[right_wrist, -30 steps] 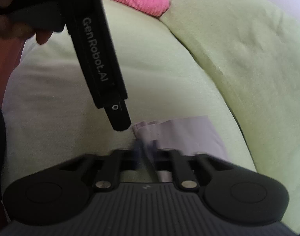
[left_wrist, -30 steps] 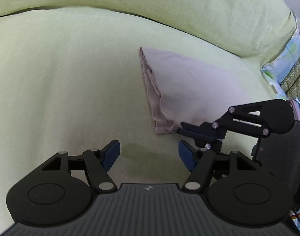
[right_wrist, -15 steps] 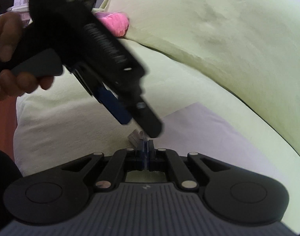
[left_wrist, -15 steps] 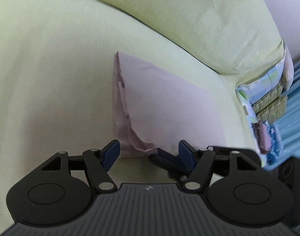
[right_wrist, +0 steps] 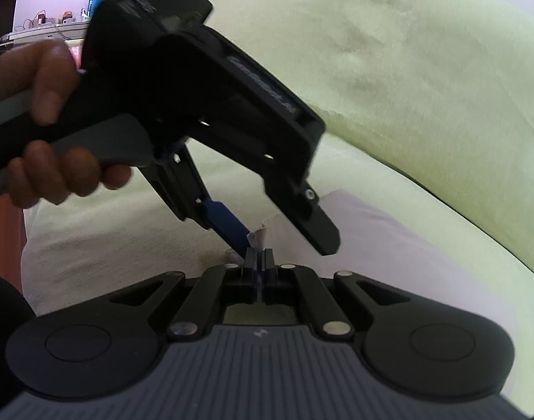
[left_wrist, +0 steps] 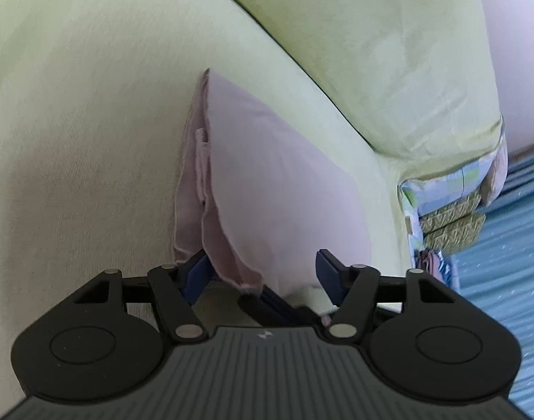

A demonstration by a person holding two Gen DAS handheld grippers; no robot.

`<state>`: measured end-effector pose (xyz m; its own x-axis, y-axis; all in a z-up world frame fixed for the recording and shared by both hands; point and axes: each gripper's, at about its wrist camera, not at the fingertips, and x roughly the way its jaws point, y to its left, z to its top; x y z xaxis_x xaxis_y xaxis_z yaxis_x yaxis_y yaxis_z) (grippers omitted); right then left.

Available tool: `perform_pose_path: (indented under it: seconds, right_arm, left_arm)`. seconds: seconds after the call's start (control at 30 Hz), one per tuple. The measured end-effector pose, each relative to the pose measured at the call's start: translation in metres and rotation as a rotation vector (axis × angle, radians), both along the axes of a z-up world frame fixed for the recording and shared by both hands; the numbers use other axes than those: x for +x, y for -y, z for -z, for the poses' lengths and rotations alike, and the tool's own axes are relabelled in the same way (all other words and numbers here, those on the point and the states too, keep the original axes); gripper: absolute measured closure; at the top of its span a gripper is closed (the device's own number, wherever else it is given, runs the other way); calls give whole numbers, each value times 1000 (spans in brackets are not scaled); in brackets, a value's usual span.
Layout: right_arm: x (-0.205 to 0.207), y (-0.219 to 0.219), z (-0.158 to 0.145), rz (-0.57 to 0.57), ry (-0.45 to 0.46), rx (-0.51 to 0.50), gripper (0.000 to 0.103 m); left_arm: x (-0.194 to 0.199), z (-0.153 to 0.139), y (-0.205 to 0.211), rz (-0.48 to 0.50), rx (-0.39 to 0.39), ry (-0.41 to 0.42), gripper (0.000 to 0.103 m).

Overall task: Fold clothes
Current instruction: 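Grasp the folded edge with the left tool while the right tool pinches beside it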

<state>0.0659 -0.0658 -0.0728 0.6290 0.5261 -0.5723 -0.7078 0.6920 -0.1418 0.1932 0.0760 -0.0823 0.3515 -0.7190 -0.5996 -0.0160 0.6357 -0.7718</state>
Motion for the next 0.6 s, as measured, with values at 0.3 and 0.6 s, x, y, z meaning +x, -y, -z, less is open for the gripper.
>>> perform_pose_path:
  seconds: [0.3,0.6]
  right_arm:
    - [-21,-11,-1,-7,62,-71,79]
    - [-35,-29,5,10,188,-222,102]
  left_arm:
    - [6,4,-15,0,-29,-2,96]
    - [3,3,-23,6,-40,-28,96]
